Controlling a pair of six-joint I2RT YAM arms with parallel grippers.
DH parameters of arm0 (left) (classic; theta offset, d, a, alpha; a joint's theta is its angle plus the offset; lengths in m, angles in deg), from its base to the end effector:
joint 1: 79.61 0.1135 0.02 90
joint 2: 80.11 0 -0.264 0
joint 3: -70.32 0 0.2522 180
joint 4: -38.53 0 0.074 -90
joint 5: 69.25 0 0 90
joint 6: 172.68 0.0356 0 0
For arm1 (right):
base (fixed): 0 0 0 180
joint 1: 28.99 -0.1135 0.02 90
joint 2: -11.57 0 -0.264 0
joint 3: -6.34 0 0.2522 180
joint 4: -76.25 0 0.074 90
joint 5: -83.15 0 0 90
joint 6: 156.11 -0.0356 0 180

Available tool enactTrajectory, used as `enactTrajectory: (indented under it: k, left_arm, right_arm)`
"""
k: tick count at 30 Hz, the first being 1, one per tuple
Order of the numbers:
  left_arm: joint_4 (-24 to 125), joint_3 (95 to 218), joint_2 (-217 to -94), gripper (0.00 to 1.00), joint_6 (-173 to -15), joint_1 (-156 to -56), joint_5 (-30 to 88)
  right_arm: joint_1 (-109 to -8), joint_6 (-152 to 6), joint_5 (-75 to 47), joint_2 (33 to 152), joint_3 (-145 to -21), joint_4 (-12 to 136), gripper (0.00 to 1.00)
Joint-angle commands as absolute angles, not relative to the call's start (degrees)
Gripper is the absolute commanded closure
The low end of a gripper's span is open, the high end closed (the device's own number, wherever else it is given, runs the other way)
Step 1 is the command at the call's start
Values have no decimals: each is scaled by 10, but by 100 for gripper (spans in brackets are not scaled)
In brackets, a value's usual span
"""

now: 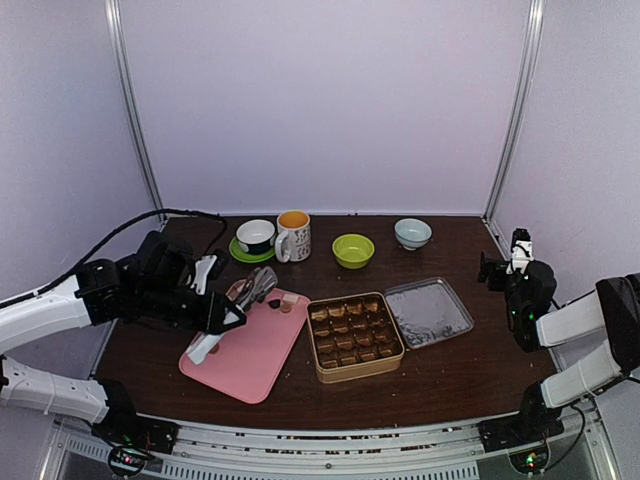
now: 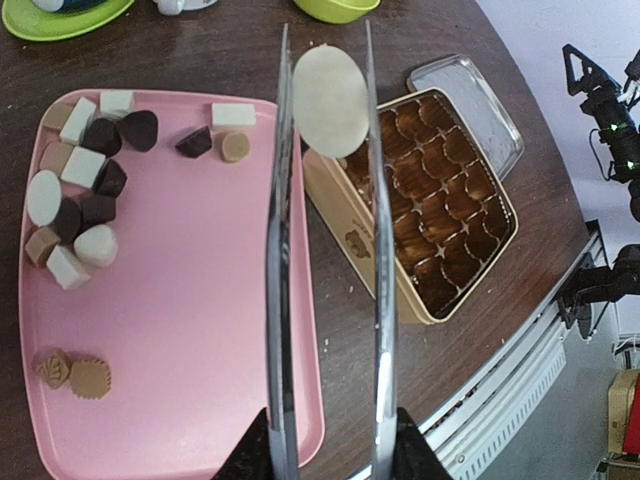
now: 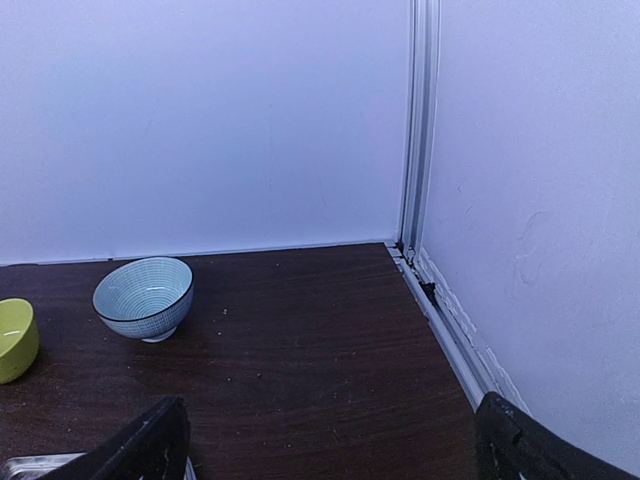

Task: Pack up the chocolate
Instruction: Place the fake chocolate in the empty pocket of the box.

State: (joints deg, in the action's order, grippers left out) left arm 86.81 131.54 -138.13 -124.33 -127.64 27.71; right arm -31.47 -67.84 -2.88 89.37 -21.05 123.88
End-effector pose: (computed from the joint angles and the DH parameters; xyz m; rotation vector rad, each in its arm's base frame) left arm 0.1367 -0.1584 0.2741 0.2048 2.5292 -0.8488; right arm 0.2342 0.0077 0.1719 0.0428 1.6186 0.0006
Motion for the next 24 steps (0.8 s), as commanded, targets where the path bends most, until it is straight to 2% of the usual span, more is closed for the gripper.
enactTrajectory:
  k: [1,15,24]
  left_arm:
    - [755,1307,-1414,72,-1223,-1287,285]
    - [716,1389,-1575,72,-1161,-1346,271]
    - [688,1414,-1620,72,-1159,-1346,266]
  right_arm:
    - [-311,-680,-30,895,-216,1252,0]
    - [-311,-680,-31,895,-216,1252,0]
    - [-311,-680,-31,894,-217,1252,0]
